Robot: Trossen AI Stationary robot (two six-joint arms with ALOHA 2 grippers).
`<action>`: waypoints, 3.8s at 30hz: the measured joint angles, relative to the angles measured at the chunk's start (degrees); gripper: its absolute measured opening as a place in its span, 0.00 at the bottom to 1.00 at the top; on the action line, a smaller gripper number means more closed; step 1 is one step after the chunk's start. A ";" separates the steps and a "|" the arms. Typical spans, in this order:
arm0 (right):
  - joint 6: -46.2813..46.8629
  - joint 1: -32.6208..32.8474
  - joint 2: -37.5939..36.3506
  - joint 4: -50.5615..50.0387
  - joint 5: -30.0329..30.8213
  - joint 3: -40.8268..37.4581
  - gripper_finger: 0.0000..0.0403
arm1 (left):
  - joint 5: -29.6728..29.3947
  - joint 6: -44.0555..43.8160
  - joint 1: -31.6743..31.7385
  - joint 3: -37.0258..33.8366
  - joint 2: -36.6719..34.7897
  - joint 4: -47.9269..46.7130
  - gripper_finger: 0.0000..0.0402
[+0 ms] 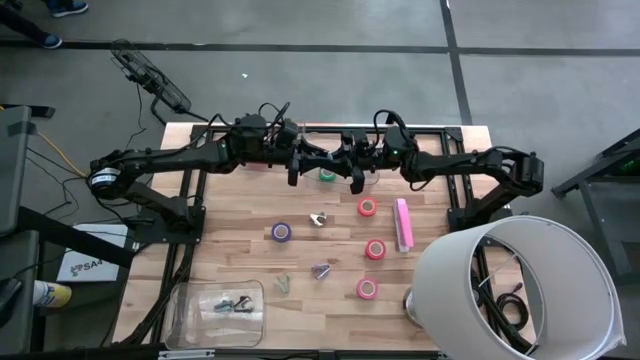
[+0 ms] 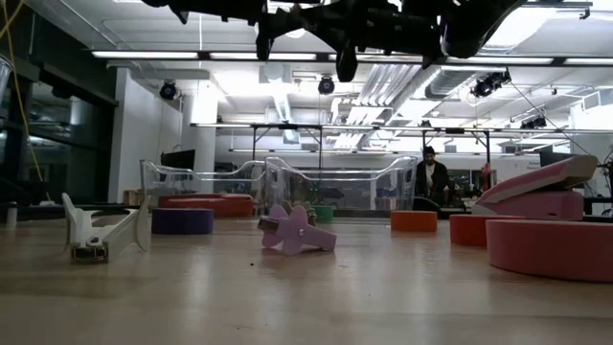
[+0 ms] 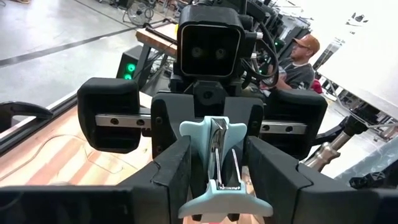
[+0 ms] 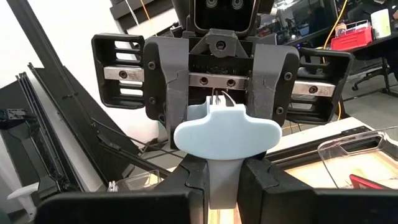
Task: Pick and place Stapler, Stapler remover, tape
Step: Put the blue stapler remover into the bottom transparent bin
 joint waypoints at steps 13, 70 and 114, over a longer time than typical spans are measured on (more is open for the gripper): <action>1.20 -0.07 0.00 -0.09 -2.12 -0.01 0.19 | -0.50 0.17 -0.09 0.00 0.02 -0.13 0.35; -0.06 -1.64 -2.85 -26.36 -15.34 0.00 0.66 | 3.27 4.11 -0.01 -0.02 -13.90 -32.00 0.35; -9.15 3.65 -7.19 -45.13 -8.15 0.00 0.66 | -4.67 -46.55 -56.16 0.00 -8.08 -68.81 0.35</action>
